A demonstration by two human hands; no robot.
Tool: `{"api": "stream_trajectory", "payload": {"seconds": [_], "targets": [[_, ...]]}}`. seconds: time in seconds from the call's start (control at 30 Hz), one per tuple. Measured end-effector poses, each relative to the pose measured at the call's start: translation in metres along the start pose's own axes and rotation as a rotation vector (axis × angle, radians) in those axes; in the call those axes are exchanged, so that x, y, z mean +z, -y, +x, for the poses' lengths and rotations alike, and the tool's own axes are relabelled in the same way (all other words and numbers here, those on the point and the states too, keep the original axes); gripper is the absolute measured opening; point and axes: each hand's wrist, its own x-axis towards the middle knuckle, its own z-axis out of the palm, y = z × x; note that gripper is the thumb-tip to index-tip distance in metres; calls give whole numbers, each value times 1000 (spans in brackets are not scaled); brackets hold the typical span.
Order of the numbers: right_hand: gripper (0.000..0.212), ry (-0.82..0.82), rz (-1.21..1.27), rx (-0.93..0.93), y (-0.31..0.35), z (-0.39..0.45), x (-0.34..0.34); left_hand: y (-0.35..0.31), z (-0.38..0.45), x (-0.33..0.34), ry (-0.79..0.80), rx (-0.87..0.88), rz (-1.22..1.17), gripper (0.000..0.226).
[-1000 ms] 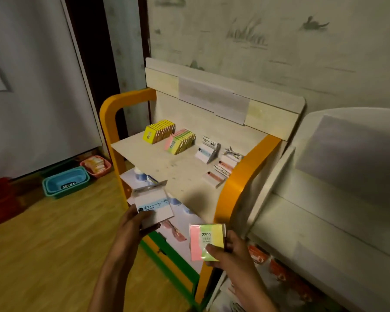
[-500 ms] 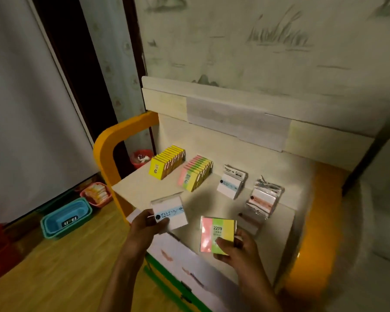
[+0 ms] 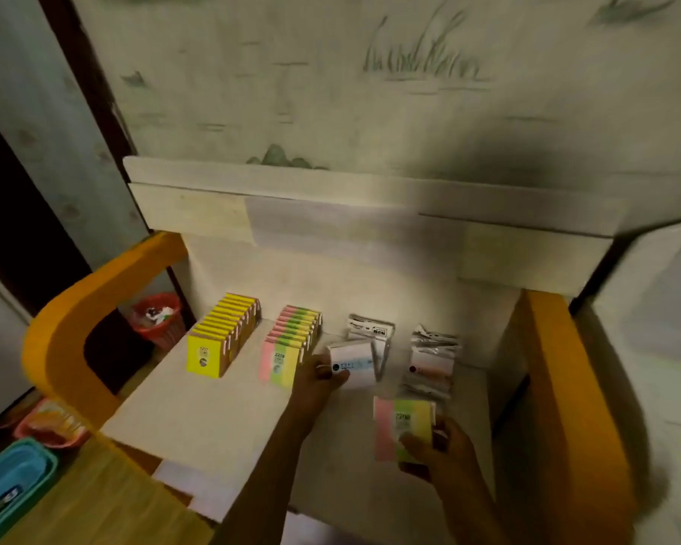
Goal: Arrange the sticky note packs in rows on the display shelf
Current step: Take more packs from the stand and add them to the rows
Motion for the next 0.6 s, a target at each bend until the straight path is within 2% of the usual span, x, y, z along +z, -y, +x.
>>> {"api": "stream_trajectory", "payload": {"seconds": [0.07,0.2,0.4,0.6], "targets": [[33,-57,18,7,2,3,3,1,14,5,17,5,21,26],[35,-161,60,15,3,9,17,4,33,12,-19,158,208,21],[26,-246,100,-22,5,18,42,22,54,16,-61,270,321,19],[35,-320,53,-51,-5,24,54,30,54,20,-88,344,328,17]]}}
